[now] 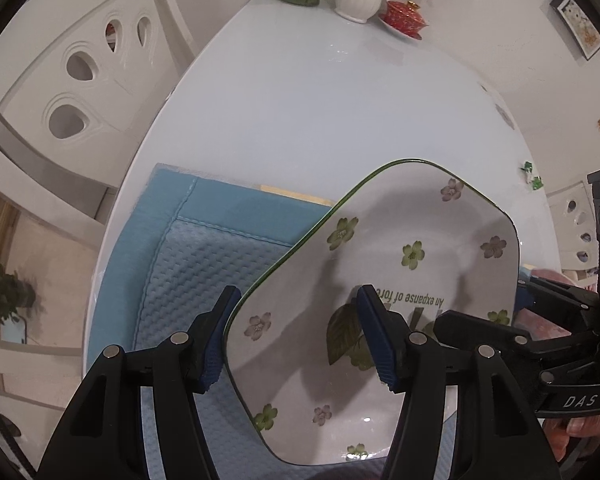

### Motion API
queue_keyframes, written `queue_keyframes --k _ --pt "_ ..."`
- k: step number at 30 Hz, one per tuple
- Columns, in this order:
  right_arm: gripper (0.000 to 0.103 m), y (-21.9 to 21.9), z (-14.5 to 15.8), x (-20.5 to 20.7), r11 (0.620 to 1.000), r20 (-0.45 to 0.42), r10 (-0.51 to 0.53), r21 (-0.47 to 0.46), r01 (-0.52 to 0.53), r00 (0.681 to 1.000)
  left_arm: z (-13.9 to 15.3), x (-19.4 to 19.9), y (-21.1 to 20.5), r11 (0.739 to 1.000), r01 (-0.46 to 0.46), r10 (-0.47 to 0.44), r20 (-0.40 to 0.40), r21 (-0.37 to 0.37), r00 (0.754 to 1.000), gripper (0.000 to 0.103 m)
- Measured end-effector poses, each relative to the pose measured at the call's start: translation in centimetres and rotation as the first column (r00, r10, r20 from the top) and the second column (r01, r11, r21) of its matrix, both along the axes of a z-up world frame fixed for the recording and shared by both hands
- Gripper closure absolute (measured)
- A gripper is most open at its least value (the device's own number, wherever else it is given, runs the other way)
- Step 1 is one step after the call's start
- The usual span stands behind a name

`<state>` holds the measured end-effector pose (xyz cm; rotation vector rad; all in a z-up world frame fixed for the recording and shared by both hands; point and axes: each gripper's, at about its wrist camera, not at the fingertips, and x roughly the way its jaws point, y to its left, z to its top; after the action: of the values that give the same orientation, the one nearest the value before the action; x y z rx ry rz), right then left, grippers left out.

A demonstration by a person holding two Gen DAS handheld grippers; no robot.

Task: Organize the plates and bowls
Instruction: 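Lift the leaf-print plate and carry it toward the plate stack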

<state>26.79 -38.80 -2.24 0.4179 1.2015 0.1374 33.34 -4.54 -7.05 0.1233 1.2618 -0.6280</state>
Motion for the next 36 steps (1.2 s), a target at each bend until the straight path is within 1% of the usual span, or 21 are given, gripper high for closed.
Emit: queue_keyframes --k 4,8,11,17,27,30,32,33,34,35,36 --pt "0.036 0.2 0.9 -0.7 1.0 0.008 -0.004 -0.01 0.004 1.0 0.9 -0.8 -0.1 1.0 0.015 -0.015 0.013 -0.001 1.0 0.046" --pt "0.036 0.1 1.7 -1.5 1.0 0.02 -0.019 0.014 0.018 1.0 2.0 -1.5 0.1 1.0 0.021 -0.021 0.024 -0.003 0.999 0.046" --pt "0.036 0.4 2.5 -2.4 1.0 0.025 -0.023 0.013 0.023 0.999 3.0 -2.2 0.3 0.999 0.035 -0.035 0.041 -0.002 0.999 0.046" --pt "0.036 0.9 4.3 -4.1 0.999 0.054 -0.041 0.025 0.04 0.998 5.0 -3.6 1.2 0.999 0.038 -0.036 0.05 -0.026 0.998 0.045" --pt "0.036 0.6 7.1 -6.6 0.996 0.103 -0.081 0.04 0.078 0.991 7.6 -6.1 0.3 0.998 0.066 -0.066 0.093 0.01 0.993 0.045" --pt "0.036 0.7 7.9 -7.2 0.996 0.113 -0.085 0.038 0.082 0.99 7.9 -6.9 0.2 0.998 0.067 -0.067 0.084 -0.004 0.994 0.045" --pt "0.037 1.1 8.3 -7.7 0.997 0.123 -0.075 0.031 0.071 0.99 8.4 -7.7 -0.1 0.993 0.101 -0.097 0.073 -0.064 0.993 0.048" --pt "0.045 1.3 8.5 -8.0 0.997 0.137 -0.065 0.057 0.057 0.988 8.7 -8.6 -1.0 0.991 0.129 -0.125 0.122 -0.025 0.985 0.049" --pt "0.051 1.5 8.8 -7.9 0.997 0.144 -0.071 0.03 0.067 0.987 8.8 -9.0 -1.6 0.99 0.135 -0.138 0.186 0.025 0.973 0.051" --pt "0.052 1.6 9.1 -8.0 0.997 0.15 -0.073 -0.019 0.076 0.986 8.4 -8.8 -2.1 0.989 0.137 -0.144 0.199 0.046 0.969 0.051" --pt "0.053 1.4 8.9 -7.8 0.996 0.135 -0.07 -0.041 0.077 0.988 7.6 -8.2 -2.3 0.99 0.129 -0.135 0.167 0.049 0.977 0.051"
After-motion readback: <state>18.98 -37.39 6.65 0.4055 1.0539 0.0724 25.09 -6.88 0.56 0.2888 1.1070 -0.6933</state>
